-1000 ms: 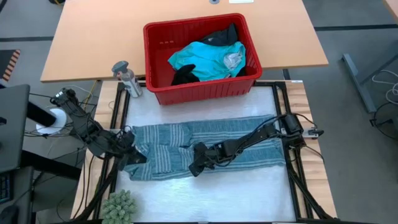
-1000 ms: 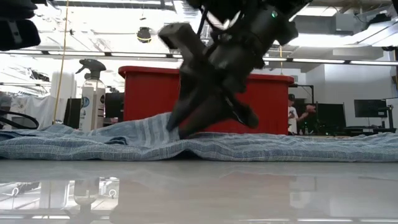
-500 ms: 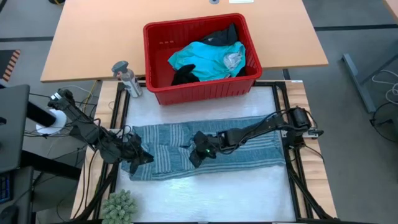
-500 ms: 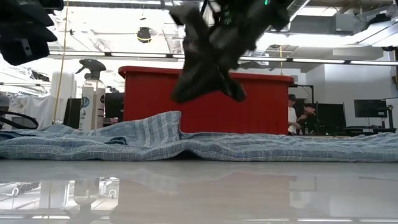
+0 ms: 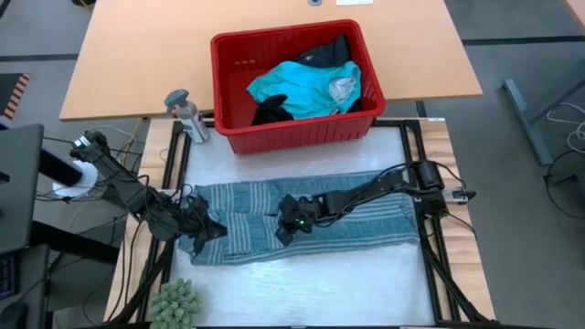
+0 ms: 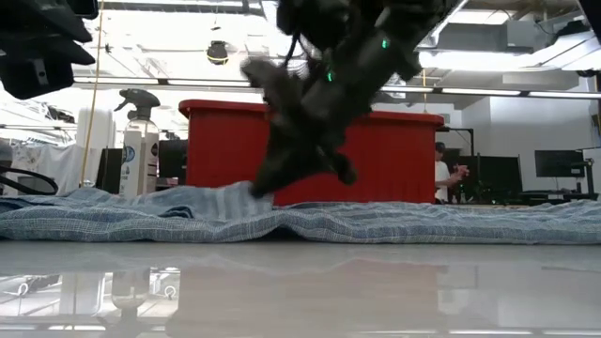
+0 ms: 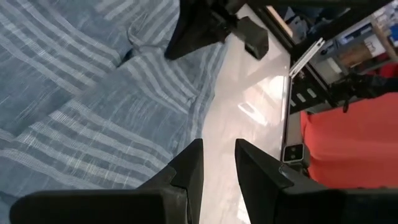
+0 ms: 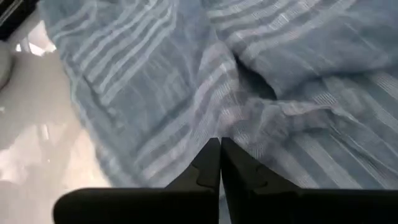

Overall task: Fold Laundry from Bin
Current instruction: Fold the patterned blue shirt

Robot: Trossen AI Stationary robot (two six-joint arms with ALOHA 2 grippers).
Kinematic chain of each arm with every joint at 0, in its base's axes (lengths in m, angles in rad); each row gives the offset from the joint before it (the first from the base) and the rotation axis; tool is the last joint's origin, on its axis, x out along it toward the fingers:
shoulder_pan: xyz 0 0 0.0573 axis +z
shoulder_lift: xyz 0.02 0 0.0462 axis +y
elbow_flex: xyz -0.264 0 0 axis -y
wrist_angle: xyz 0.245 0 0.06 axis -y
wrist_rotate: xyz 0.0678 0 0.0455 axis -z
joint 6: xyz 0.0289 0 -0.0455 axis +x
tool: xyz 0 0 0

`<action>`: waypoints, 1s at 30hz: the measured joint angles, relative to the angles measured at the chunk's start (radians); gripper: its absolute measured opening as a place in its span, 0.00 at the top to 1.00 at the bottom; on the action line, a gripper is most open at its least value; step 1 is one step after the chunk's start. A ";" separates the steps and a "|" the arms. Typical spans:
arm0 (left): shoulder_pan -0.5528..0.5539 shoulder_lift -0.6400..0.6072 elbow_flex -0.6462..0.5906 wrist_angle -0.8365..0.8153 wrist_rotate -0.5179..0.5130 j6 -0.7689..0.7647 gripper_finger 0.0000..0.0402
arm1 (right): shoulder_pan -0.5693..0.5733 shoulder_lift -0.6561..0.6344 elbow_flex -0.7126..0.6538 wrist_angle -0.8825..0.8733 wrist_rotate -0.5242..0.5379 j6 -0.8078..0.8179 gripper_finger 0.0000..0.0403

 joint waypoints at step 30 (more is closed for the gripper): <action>0.025 0.474 0.001 0.045 -0.045 0.104 0.80 | -0.033 0.060 -0.004 -0.007 -0.027 0.026 0.92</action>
